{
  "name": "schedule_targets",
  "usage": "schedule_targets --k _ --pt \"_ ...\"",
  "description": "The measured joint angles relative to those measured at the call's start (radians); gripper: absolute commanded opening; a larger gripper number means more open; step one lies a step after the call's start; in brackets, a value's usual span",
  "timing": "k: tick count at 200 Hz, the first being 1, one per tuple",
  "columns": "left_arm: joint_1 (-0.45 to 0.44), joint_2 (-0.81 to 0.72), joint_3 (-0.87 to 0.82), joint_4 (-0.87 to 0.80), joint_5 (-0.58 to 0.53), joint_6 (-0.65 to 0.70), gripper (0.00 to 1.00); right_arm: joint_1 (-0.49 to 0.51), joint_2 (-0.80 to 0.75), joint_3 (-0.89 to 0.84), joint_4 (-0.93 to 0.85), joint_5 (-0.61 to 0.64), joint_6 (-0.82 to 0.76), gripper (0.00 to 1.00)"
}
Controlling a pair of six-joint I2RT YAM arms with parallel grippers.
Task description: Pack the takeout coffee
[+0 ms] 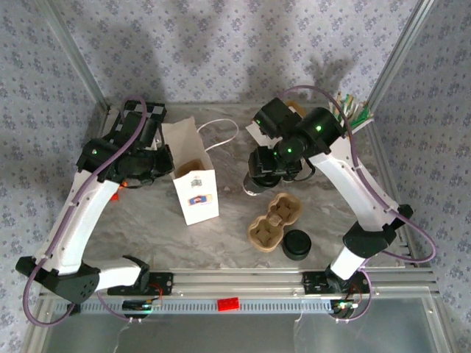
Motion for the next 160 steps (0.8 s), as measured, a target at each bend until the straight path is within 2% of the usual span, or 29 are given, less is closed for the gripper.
schedule_targets --k 71,160 --pt "0.000 0.075 0.147 -0.085 -0.040 0.117 0.00 0.054 -0.025 0.037 0.000 -0.014 0.050 0.59" --pt "0.000 0.092 0.151 -0.076 -0.077 0.172 0.00 0.106 0.004 0.189 0.000 -0.070 0.105 0.59"
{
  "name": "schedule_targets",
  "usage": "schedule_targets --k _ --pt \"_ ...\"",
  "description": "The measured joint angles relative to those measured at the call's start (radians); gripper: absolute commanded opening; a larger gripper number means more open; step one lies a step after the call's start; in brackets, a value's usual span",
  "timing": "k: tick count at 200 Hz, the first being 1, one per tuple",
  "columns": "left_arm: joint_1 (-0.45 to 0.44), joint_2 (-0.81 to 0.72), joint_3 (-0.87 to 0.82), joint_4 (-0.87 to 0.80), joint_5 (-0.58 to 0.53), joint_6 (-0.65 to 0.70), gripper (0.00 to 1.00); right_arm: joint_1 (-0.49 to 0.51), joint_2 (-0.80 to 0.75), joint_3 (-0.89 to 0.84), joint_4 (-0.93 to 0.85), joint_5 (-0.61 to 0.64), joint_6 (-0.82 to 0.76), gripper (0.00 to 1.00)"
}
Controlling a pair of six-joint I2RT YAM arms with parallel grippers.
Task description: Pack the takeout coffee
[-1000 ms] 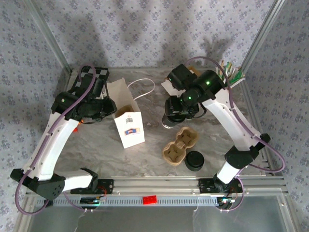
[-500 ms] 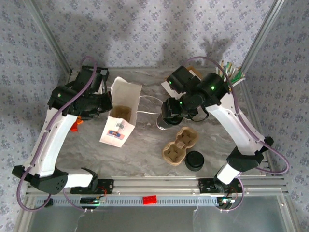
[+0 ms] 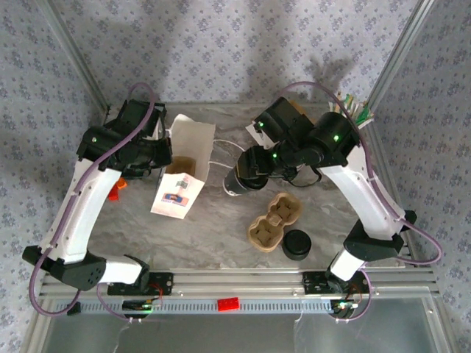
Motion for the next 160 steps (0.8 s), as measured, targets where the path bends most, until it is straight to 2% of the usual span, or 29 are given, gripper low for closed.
schedule_targets --k 93,160 --pt "-0.046 0.000 -0.037 0.052 0.024 -0.012 0.00 -0.006 0.081 0.172 0.000 -0.083 0.013 0.58" --pt "-0.080 0.000 -0.037 0.087 0.064 -0.109 0.00 -0.058 0.103 0.220 0.000 -0.138 0.022 0.57"
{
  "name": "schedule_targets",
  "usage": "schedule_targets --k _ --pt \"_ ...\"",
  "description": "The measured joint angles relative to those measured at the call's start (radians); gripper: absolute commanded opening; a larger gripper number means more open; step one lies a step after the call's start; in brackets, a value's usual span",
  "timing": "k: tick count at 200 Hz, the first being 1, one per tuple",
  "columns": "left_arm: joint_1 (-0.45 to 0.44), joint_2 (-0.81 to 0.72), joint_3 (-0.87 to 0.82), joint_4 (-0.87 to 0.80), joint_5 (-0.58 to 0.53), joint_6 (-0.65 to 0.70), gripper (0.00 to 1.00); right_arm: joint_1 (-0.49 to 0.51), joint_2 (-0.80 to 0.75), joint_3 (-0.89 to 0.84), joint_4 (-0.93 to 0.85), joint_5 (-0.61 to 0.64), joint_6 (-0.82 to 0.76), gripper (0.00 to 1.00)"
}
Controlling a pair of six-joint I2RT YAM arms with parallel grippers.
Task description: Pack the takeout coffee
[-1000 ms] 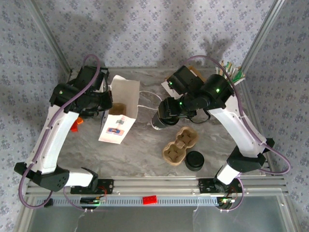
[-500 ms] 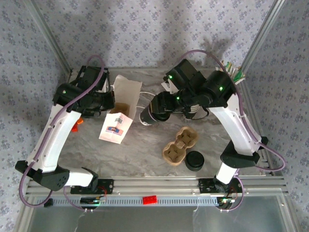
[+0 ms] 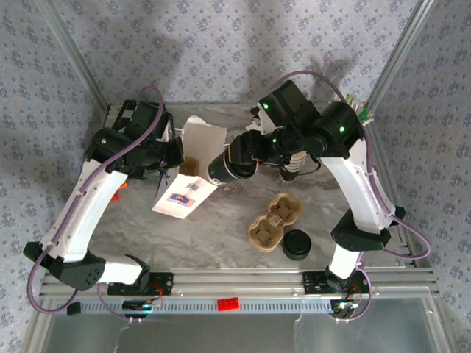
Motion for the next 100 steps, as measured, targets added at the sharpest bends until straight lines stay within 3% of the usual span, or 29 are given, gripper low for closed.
schedule_targets --k 100 --pt "-0.109 -0.004 0.000 0.070 0.025 -0.140 0.00 -0.047 0.056 0.024 0.000 -0.051 0.026 0.56"
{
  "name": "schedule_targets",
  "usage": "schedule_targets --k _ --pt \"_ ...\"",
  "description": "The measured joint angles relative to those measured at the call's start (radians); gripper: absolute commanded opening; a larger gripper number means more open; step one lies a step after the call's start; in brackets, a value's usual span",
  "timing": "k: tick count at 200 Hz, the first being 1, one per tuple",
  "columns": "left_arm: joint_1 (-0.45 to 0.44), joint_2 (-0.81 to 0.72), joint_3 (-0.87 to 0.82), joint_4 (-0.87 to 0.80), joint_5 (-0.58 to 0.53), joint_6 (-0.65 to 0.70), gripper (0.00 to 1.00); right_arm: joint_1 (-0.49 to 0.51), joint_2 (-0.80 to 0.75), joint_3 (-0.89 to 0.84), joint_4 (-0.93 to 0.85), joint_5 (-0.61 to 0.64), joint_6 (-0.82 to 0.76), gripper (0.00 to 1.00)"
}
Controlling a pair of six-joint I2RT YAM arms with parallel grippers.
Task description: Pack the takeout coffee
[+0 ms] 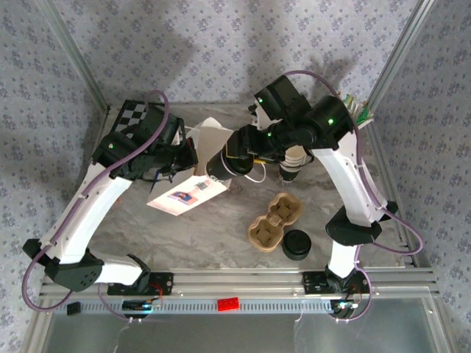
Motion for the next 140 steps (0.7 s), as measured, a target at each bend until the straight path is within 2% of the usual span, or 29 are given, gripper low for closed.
schedule_targets --k 62,106,140 --pt "-0.003 -0.008 -0.024 0.025 0.006 -0.018 0.00 -0.077 -0.019 -0.001 0.000 -0.010 0.000 0.56" --pt "-0.049 -0.020 -0.065 0.118 0.023 -0.073 0.00 -0.072 -0.021 -0.001 0.000 -0.017 0.000 0.56" --pt "-0.072 -0.045 -0.138 0.268 0.039 -0.132 0.00 -0.072 -0.017 -0.001 0.000 -0.012 0.000 0.56"
